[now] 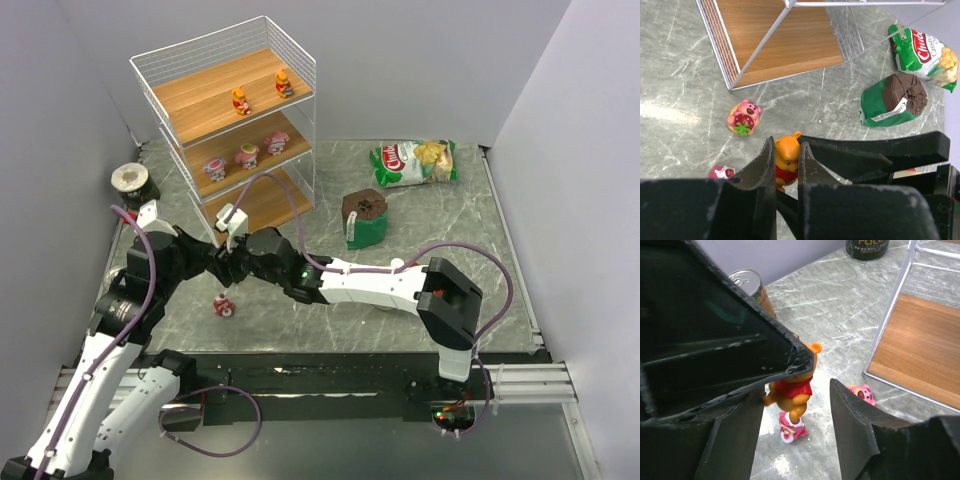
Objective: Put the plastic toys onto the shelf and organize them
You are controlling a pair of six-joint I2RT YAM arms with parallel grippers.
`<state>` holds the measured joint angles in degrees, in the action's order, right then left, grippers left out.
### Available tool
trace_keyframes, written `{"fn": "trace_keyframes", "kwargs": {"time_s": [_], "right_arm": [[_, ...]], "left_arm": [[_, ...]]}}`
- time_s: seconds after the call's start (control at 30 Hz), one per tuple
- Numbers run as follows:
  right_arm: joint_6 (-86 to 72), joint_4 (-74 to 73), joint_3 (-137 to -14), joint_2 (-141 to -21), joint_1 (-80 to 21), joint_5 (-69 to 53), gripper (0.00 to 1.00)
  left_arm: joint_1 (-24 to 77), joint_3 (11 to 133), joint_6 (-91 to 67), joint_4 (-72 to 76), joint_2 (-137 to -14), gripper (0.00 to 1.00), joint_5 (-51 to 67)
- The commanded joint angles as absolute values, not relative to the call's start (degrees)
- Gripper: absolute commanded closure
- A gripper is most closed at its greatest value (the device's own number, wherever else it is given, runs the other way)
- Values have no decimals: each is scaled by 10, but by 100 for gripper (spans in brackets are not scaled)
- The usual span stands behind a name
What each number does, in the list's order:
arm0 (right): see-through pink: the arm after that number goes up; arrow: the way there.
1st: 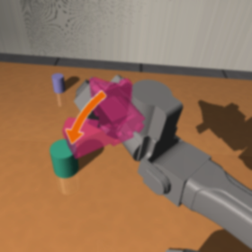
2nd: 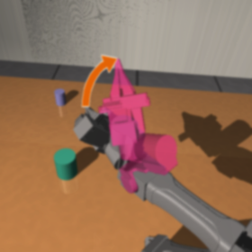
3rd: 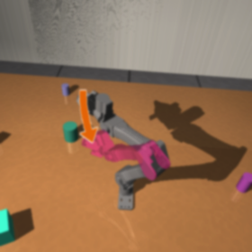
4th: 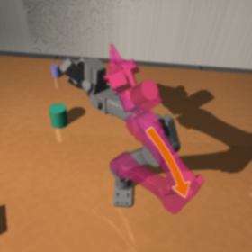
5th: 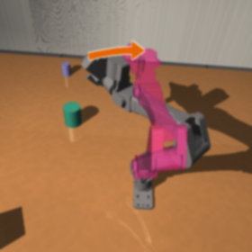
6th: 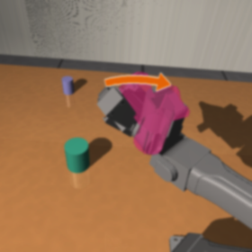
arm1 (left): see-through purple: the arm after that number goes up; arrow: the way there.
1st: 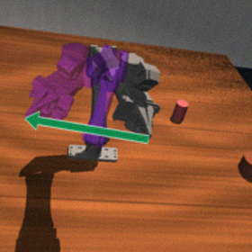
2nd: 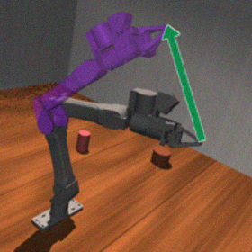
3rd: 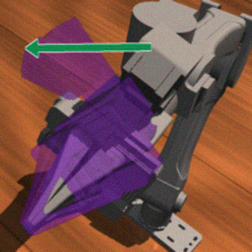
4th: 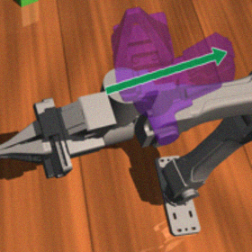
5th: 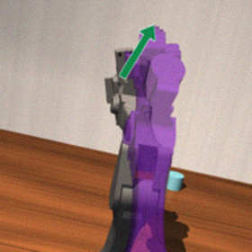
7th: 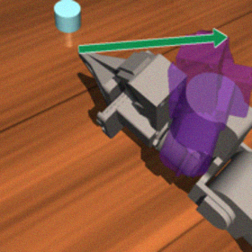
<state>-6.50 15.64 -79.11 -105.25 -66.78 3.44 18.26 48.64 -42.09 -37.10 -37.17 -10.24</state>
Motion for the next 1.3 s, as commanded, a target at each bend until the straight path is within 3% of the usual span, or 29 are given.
{"fn": "trace_keyframes", "kwargs": {"time_s": [0.0, 0.27, 0.37, 0.47, 0.53, 0.67, 0.77, 1.03, 1.27], "right_arm": [[-67, 207, -794, -1058, -666, 61, 38], [-93, 269, -765, -1044, -664, 82, 47], [-97, 279, -761, -1043, -664, 74, 63], [-100, 286, -756, -1041, -664, 69, 91], [-105, 287, -750, -1040, -664, 66, 100], [-107, 311, -726, -1025, -665, 61, 100], [-91, 336, -685, -1006, -664, 51, 100], [-36, 539, -504, -965, -664, -46, 100], [-26, 600, -461, -944, -664, -93, 100]], "left_arm": [[190, 504, -416, -388, -357, 99, -60], [190, 503, -430, -393, -357, 98, -54], [190, 503, -432, -389, -356, 93, -48], [189, 505, -435, -390, -352, 80, -51], [190, 508, -437, -395, -349, 72, -56], [190, 514, -445, -405, -343, 44, -76], [190, 513, -451, -410, -335, 34, -95], [189, 476, -454, -375, -327, 35, -40], [190, 459, -410, -346, -344, 44, 91]]}}
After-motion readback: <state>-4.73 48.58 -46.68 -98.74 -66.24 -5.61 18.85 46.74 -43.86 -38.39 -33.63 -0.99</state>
